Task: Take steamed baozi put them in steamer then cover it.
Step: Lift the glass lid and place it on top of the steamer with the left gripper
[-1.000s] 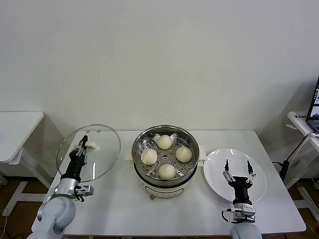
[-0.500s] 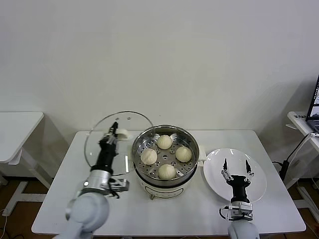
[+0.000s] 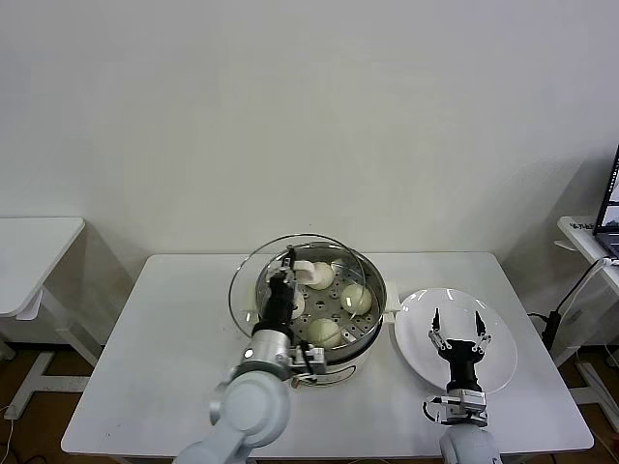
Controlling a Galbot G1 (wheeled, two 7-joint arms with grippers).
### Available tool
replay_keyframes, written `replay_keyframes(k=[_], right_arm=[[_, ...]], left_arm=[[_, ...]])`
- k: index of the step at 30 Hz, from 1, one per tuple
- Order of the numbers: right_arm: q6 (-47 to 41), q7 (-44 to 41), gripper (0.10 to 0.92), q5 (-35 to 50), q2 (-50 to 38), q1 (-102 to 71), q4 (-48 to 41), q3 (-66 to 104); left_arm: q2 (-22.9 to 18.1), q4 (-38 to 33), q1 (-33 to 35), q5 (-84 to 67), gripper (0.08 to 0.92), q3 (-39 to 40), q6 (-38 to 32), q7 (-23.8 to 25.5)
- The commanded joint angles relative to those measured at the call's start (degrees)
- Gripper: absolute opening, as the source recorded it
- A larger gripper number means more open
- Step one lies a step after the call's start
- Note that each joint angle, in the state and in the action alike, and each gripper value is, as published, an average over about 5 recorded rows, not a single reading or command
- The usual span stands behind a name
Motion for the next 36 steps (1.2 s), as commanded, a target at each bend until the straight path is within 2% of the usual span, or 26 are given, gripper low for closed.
replay_keyframes(k=[1,17,36], right_arm=[[-0.79,-0.04,0.823,-0.13,0.09,0.47,-0.48,-0.23],[-0.89,-0.09,0.823,-0.23,-0.16,0.82,-1.01,-0.21],[-0.87,-0.08,0.823,-0.28,-0.23,1.09,-1.20,-0.14]], left_arm=[[-5.19,6.94,-4.39,5.24,0.194,6.20,2.86,2.72],[-10.31,12.92,-4.45,8.20,0.194,5.11,2.51,-0.54],[-10.79,15.71,-3.74,11.77,0.194,3.33,0.59,-1.86]])
